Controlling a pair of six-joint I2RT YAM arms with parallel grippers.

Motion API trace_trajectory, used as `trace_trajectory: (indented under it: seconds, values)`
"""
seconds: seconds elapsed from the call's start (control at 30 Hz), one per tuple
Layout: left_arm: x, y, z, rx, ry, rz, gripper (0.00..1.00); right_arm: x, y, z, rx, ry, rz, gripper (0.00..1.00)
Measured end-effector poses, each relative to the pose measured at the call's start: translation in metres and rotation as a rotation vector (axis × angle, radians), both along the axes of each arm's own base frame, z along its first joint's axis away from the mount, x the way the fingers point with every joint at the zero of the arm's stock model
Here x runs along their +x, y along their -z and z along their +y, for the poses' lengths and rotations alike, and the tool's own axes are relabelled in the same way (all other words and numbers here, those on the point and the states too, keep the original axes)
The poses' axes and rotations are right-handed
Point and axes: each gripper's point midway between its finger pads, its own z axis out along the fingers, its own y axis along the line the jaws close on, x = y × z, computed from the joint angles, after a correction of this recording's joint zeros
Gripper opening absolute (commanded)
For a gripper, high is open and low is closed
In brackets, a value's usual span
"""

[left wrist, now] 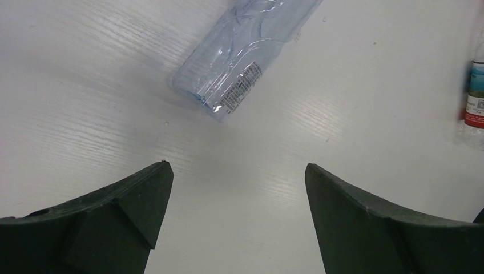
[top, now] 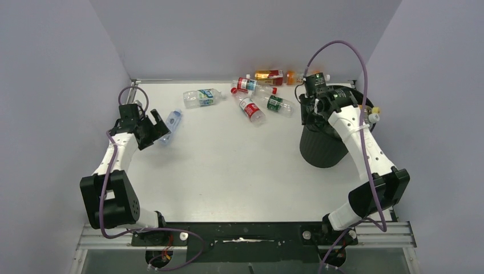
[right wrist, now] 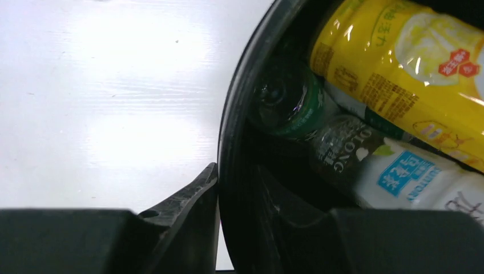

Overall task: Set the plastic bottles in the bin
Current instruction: Move the trash bin to the center of the board.

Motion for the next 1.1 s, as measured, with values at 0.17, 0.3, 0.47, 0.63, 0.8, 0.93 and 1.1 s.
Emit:
trace_trajectory:
  seconds: [0.17,0.3,0.47,0.63,0.8,0.93,1.1]
  values:
    - [0.000,0.000,0.000,0.000,-0.001,0.001,0.88,0.005,0.003,-0.018,-0.098,0.056,-0.015,0.24]
    - [0.000,0.000,0.000,0.000,-0.001,0.001,0.87,0.003,0.002,-0.034,-0.165,0.095,-0.008,0.23]
    - [0.006,0.001,0.003,0.008,-0.008,0.008,0.88,0.000,-0.005,-0.044,-0.215,0.109,0.003,0.21]
    - [0.015,0.004,0.006,0.014,-0.013,0.013,0.88,-0.002,-0.022,-0.053,-0.263,0.139,-0.025,0.25]
    - [0.018,0.014,0.007,0.010,-0.010,0.042,0.88,-0.002,-0.023,-0.058,-0.289,0.150,-0.031,0.74]
    - [0.024,0.029,0.005,-0.006,0.013,0.075,0.88,-0.004,-0.019,-0.060,-0.305,0.138,-0.011,0.95]
    - [0.026,0.048,0.004,-0.019,0.031,0.123,0.88,-0.002,-0.024,-0.067,-0.299,0.157,-0.021,0.97]
